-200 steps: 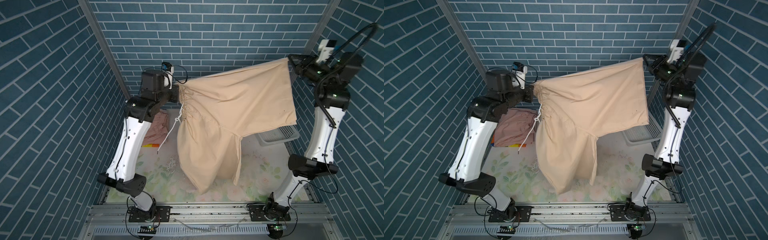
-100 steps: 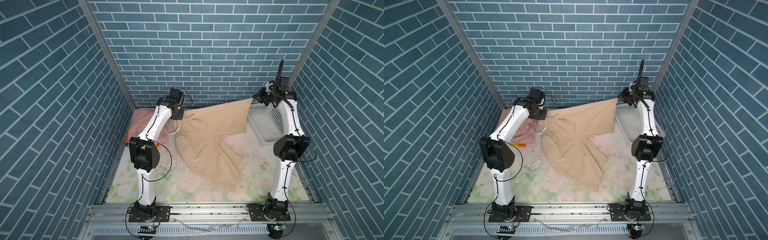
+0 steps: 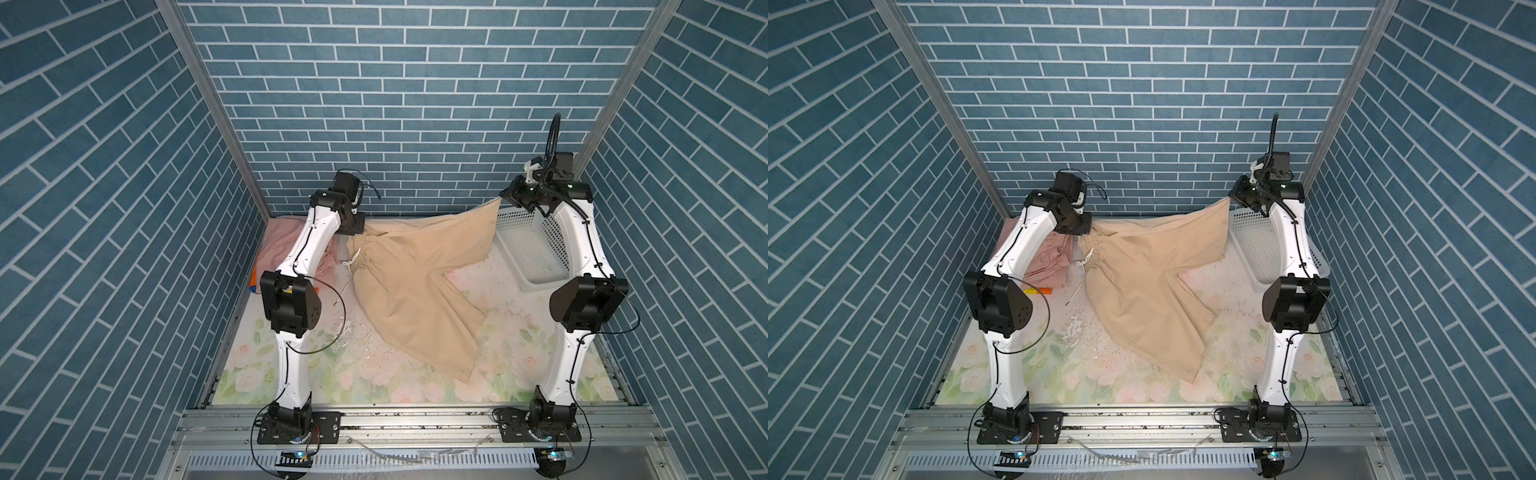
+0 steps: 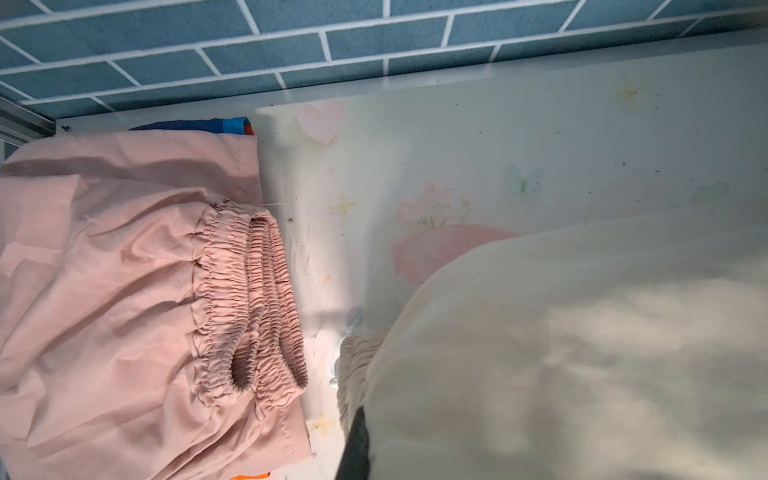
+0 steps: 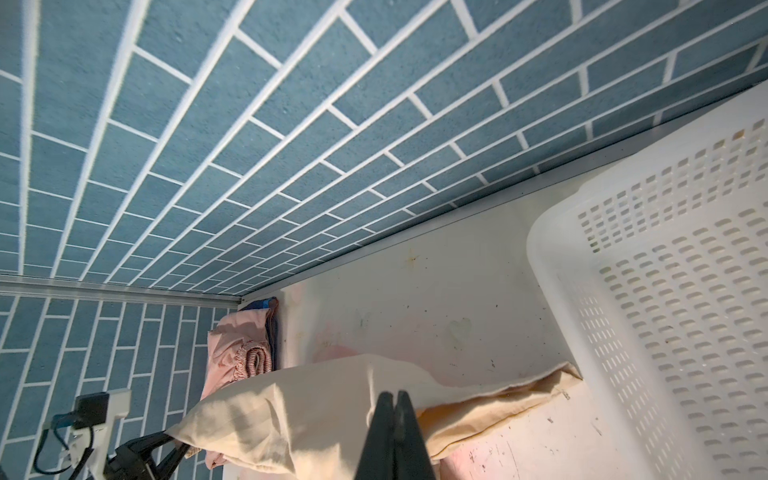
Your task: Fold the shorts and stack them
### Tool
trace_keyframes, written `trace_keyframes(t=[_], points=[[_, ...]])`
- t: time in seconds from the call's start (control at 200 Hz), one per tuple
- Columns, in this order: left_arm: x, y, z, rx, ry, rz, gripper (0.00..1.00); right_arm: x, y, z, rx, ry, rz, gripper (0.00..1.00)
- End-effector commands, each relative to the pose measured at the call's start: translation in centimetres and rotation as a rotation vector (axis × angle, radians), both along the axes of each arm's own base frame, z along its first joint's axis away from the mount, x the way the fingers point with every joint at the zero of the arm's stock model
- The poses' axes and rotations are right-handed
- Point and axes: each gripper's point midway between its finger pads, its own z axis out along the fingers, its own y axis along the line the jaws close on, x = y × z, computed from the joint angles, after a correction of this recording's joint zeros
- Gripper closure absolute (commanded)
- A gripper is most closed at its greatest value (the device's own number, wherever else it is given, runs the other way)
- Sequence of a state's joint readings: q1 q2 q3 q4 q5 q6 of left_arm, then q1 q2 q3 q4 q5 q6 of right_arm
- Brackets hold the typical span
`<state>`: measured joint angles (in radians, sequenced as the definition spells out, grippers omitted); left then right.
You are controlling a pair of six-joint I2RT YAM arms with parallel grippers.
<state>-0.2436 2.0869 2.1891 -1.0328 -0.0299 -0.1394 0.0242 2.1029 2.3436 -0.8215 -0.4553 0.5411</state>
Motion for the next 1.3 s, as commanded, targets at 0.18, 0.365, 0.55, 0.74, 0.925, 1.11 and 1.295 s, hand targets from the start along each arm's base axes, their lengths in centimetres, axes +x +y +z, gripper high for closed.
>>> trace_keyframes(t=[0.18,0.365,0.55,0.74,0.925,1.11,1.295], points=[[0.8,-0.5,1.0,-0.094,-0.038,0.019,0.99,0.1,1.0,-4.9,-0.119,0.077,0.028,1.0],[3.9,-0.3,-8.9,-0.122,0.157,0.082,1.0,1.7,1.4,-11.0,-0.231,0.19,0.042,1.0],[5.0,-1.6,-10.9,-0.189,0.167,0.089,0.92,1.3,1.9,-11.3,-0.271,0.198,0.067,1.0],[4.8,-2.7,-7.4,-0.26,0.115,0.047,0.2,-3.1,4.2,-7.4,-0.359,0.144,0.173,0.39],[2.5,-2.3,-2.0,-0.285,0.014,0.031,0.0,-10.5,8.0,-9.9,-0.394,0.164,0.291,0.02],[-1.2,-2.2,-0.3,-0.325,0.014,0.013,0.0,-19.0,13.1,-15.9,-0.461,0.247,0.497,0.01],[-4.7,-2.6,-0.7,-0.403,0.027,0.015,0.0,-23.8,15.8,-21.0,-0.56,0.346,0.607,0.02]])
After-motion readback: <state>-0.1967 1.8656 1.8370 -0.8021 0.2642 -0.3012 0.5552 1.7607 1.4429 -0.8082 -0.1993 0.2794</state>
